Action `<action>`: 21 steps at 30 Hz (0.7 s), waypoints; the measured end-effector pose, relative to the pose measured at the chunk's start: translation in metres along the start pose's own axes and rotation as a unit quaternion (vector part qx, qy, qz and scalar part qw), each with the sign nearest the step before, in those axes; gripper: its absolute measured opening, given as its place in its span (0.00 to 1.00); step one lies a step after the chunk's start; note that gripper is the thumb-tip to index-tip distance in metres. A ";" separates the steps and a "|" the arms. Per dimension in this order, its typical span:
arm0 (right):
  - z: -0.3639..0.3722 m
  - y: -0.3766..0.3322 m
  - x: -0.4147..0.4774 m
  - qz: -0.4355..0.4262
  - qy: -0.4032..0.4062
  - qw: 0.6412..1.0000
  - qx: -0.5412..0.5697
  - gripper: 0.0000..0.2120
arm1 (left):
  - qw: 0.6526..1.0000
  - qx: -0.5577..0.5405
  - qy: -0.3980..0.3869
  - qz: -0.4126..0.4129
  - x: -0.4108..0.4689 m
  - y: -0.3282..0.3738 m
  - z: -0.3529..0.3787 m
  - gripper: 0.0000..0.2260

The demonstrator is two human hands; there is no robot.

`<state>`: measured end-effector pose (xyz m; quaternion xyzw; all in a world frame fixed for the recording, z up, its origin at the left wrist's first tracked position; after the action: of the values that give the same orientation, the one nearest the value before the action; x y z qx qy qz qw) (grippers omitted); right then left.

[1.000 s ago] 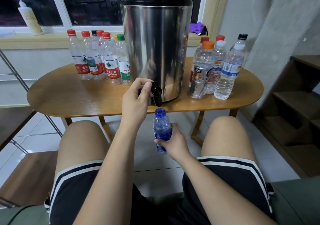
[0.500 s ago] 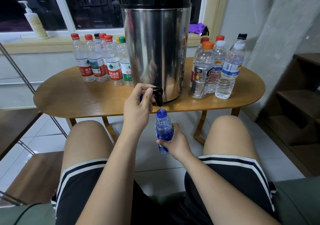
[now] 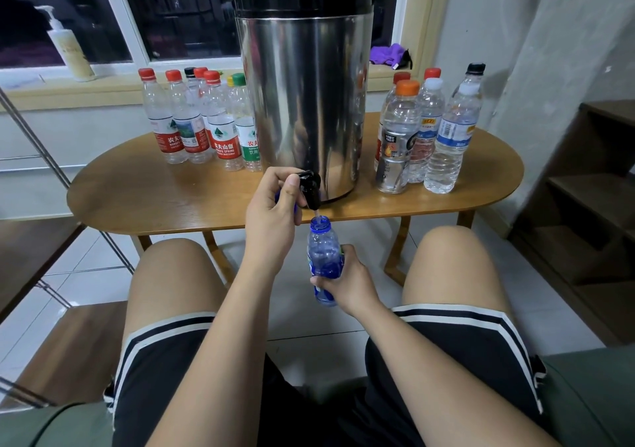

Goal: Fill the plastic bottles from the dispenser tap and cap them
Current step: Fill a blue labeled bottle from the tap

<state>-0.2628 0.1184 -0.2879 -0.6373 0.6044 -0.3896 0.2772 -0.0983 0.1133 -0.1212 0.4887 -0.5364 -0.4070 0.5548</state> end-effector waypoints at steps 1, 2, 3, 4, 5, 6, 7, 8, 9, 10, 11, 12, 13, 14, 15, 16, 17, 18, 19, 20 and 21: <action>0.000 0.000 0.000 0.001 -0.002 1.000 -0.001 0.35 | 1.000 0.000 0.000 -0.001 0.000 0.000 0.000 0.08; -0.001 0.000 -0.001 0.003 -0.004 1.000 -0.003 0.34 | 1.000 -0.001 0.000 -0.004 0.000 -0.001 0.000 0.08; -0.001 0.000 -0.001 0.004 -0.006 1.000 -0.004 0.34 | 1.000 -0.001 0.001 -0.006 0.000 -0.001 0.000 0.08; -0.001 0.000 -0.001 0.005 -0.007 1.000 -0.004 0.34 | 1.000 -0.001 0.001 -0.009 0.000 -0.001 0.001 0.08; -0.001 0.000 -0.001 0.005 -0.008 1.000 -0.004 0.34 | 1.000 -0.001 0.001 -0.010 0.000 -0.001 0.001 0.08; 0.000 0.001 -0.001 0.005 -0.009 1.000 -0.004 0.34 | 1.000 -0.002 0.000 -0.010 0.000 0.000 0.001 0.08; 0.000 0.001 -0.001 0.006 -0.009 1.000 -0.005 0.34 | 1.000 -0.002 -0.001 -0.011 0.000 0.000 0.001 0.08; 0.000 0.000 -0.001 0.006 -0.009 1.000 -0.006 0.34 | 1.000 -0.004 -0.003 -0.013 0.000 0.000 0.001 0.08; 0.000 0.000 -0.001 0.006 -0.010 1.000 -0.006 0.35 | 1.000 -0.007 -0.004 -0.016 0.001 -0.001 0.001 0.08; 0.000 0.000 -0.001 0.006 -0.010 1.000 -0.006 0.35 | 1.000 -0.009 -0.006 -0.020 0.001 -0.001 0.001 0.08; 0.001 0.000 -0.002 0.006 -0.010 1.000 -0.005 0.35 | 1.000 -0.012 -0.007 -0.024 0.001 -0.001 0.001 0.08; 0.001 0.000 -0.002 0.006 -0.011 1.000 -0.004 0.35 | 1.000 -0.014 -0.009 -0.026 0.001 -0.002 0.000 0.08; 0.001 0.000 -0.002 0.006 -0.011 1.000 -0.004 0.35 | 0.999 -0.016 -0.011 -0.028 0.001 -0.002 0.000 0.08; 0.001 0.000 -0.002 0.007 -0.011 1.000 -0.004 0.35 | 0.999 -0.018 -0.013 -0.029 0.001 -0.002 0.000 0.08; 0.001 0.000 -0.002 0.008 -0.011 1.000 -0.002 0.35 | 0.999 -0.020 -0.013 -0.030 0.001 -0.002 0.000 0.08; 0.001 0.001 -0.002 0.009 -0.010 1.000 0.002 0.34 | 0.999 -0.021 -0.014 -0.030 0.001 -0.002 0.000 0.08; 0.001 0.000 -0.002 0.010 -0.010 1.000 0.005 0.34 | 0.999 -0.023 -0.015 -0.031 0.001 -0.002 0.000 0.08; 0.001 0.000 -0.002 0.011 -0.010 1.000 0.008 0.34 | 0.999 -0.024 -0.016 -0.031 0.001 -0.002 0.000 0.08; 0.000 0.000 -0.002 0.012 -0.010 1.000 0.009 0.34 | 0.999 -0.024 -0.017 -0.031 0.002 -0.002 0.000 0.08; 0.000 0.000 -0.002 0.012 -0.010 1.000 0.010 0.33 | 0.999 -0.024 -0.017 -0.031 0.001 -0.002 0.000 0.08; 0.000 0.000 -0.002 0.012 -0.010 1.000 0.009 0.33 | 0.999 -0.023 -0.017 -0.031 0.001 -0.001 0.001 0.08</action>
<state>-0.2628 0.1202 -0.2883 -0.6313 0.6054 -0.3852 0.2942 -0.0986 0.1116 -0.1223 0.4850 -0.5206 -0.4448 0.5440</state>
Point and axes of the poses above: each hand's wrist, its own x-axis towards the middle knuckle, its own z-axis out of the palm, y = z × x, the point moved 6 cm from there along x, towards the middle knuckle, and after that the axes turned 13 degrees about -z, right-handed, at the moved point
